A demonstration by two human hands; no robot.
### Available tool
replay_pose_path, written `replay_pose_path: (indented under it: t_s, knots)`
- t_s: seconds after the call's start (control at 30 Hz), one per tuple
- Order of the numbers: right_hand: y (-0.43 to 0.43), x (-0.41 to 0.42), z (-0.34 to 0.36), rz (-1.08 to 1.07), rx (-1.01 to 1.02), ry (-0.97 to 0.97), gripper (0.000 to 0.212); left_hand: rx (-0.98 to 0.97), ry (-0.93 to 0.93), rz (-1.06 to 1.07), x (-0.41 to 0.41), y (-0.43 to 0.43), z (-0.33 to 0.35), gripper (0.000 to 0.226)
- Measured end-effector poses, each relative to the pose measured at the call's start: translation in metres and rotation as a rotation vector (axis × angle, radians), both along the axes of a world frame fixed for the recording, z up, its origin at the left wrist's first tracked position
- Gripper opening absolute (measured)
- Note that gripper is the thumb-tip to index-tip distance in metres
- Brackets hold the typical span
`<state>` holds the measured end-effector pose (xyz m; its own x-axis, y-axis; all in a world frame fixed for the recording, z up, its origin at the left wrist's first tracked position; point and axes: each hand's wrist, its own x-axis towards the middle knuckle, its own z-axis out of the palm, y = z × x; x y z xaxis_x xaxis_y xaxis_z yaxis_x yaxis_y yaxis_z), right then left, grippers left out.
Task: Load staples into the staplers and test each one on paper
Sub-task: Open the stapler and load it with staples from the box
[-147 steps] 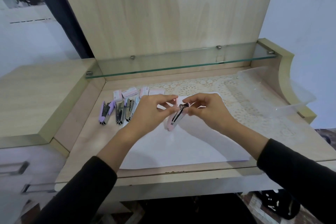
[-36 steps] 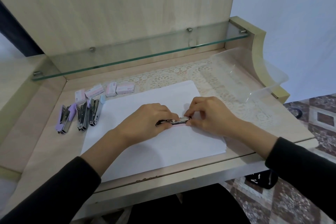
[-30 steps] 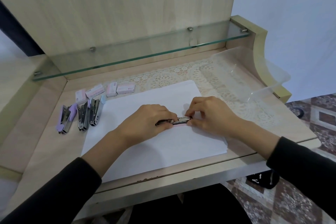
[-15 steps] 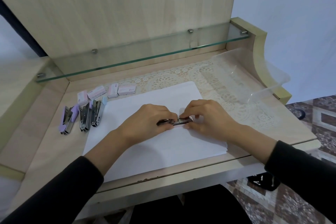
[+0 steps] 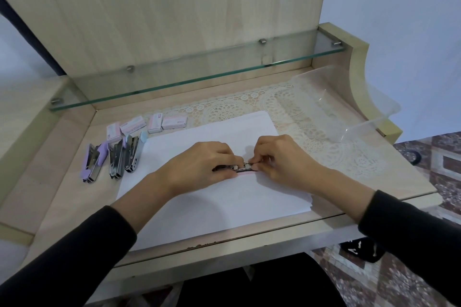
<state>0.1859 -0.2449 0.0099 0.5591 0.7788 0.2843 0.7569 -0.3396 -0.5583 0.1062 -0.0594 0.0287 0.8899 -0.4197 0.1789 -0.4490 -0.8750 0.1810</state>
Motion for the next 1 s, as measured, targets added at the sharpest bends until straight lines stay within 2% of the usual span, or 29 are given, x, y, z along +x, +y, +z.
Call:
replay_pose_path:
  t_s: [0.1, 0.37, 0.77, 1.0]
  knots:
    - [0.000, 0.001, -0.001, 0.009, 0.003, -0.010, 0.008, 0.018, -0.022, -0.002, -0.002, 0.002, -0.003, 0.029]
    - [0.000, 0.001, -0.003, 0.025, 0.028, -0.031, 0.011, -0.029, -0.080, 0.003, 0.000, 0.001, -0.005, 0.019]
    - [0.000, 0.002, -0.007, 0.036, 0.045, -0.046, 0.014, 0.014, 0.018, -0.005, 0.007, -0.002, 0.006, 0.016]
    - [-0.001, 0.001, -0.008, 0.037, 0.069, -0.049, 0.015, 0.001, -0.009, -0.012, 0.003, 0.001, 0.002, 0.019]
